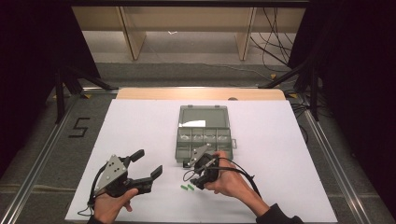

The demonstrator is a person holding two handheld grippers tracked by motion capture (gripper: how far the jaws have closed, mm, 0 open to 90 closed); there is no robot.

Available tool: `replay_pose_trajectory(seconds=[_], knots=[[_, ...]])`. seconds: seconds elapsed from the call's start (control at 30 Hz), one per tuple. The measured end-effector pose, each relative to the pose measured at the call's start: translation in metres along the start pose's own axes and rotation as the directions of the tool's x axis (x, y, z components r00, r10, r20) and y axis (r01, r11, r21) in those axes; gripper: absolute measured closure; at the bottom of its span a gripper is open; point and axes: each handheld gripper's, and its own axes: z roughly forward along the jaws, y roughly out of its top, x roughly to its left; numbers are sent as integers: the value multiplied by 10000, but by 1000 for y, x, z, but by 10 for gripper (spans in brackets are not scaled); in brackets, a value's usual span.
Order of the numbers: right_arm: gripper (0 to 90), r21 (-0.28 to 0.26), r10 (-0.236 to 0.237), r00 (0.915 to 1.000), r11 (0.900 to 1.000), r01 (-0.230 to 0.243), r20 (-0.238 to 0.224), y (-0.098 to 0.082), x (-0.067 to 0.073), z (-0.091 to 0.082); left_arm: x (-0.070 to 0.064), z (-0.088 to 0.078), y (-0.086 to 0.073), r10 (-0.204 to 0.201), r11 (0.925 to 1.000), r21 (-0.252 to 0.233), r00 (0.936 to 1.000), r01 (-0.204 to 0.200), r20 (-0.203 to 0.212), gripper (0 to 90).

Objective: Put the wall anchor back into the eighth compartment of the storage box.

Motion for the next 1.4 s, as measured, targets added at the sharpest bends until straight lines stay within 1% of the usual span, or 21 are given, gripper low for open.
replay_pose_trajectory(seconds=[0.03,0.07,0.17,0.23,0.27,0.37,0.4,0.5,0.53,0.7,0.73,0.77,0.9,1.03,1.07,1.23,1.27,1.3,1.33,1.37,1.4], knots=[[460,0,0,10000,10000,0,0,0,0,0,0,0,0,21,10000,25,10000,-21,-5,163],[473,202,13,9999,9998,-10,-164,1,1,3,0,0,0,-11,10000,17,10000,11,-17,163],[498,478,18,9997,9989,-6,-252,3,2,8,0,0,0,6,10000,5,10000,-6,-5,163],[507,519,10,9996,9987,5,-280,3,2,9,0,0,0,0,10000,6,10000,0,-7,163],[524,706,20,9993,9975,7,-384,4,2,12,0,0,0,-3,10000,7,10000,3,-11,163],[537,796,-31,9990,9968,66,-438,4,2,14,0,0,0,99,9999,20,9999,-99,25,163],[552,948,63,9992,9955,-26,-393,4,2,16,0,0,0,1,10000,11,10000,-1,-7,163],[570,1045,-54,9992,9945,95,-395,4,1,18,0,0,0,16,10000,11,10000,-16,-4,163],[596,1077,-21,9989,9942,71,-459,4,0,19,0,0,0,6,10000,4,10000,-6,-3,163],[640,1137,-117,9978,9933,191,-658,4,1,21,0,0,0,115,9999,23,9999,-115,23,163],[659,1331,-91,9978,9909,178,-660,5,2,22,0,0,0,98,9999,29,10000,-98,13,163],[659,1331,-91,9978,9909,178,-660,5,2,22,0,0,0,81,10000,35,10000,-81,16,163],[739,1673,-164,9969,9855,290,-765,5,3,27,0,0,0,47,10000,38,10000,-47,14,163],[780,1691,-315,9965,9846,442,-775,5,2,27,1,0,0,141,9999,47,9999,-141,20,163],[797,1692,-155,9962,9851,299,-857,5,3,28,0,0,0,98,9999,42,10000,-98,5,163],[838,1734,-89,9960,9846,242,-884,6,0,29,0,0,0,98,9999,42,9999,-98,26,164],[841,1791,-385,9955,9824,536,-871,6,-2,28,0,0,0,50,10000,35,10000,-50,7,164],[841,1791,-385,9955,9824,536,-871,6,-2,28,0,0,0,112,9999,45,9999,-112,23,164],[842,1793,-62,9960,9835,222,-890,7,1,29,0,0,0,113,9999,45,9999,-113,22,164],[843,1803,-74,9960,9833,235,-894,7,1,28,0,0,0,19,10000,39,10000,-19,-8,164],[843,1770,-79,9960,9839,236,-888,7,1,28,0,0,1,64,10000,26,10000,-64,18,164]])
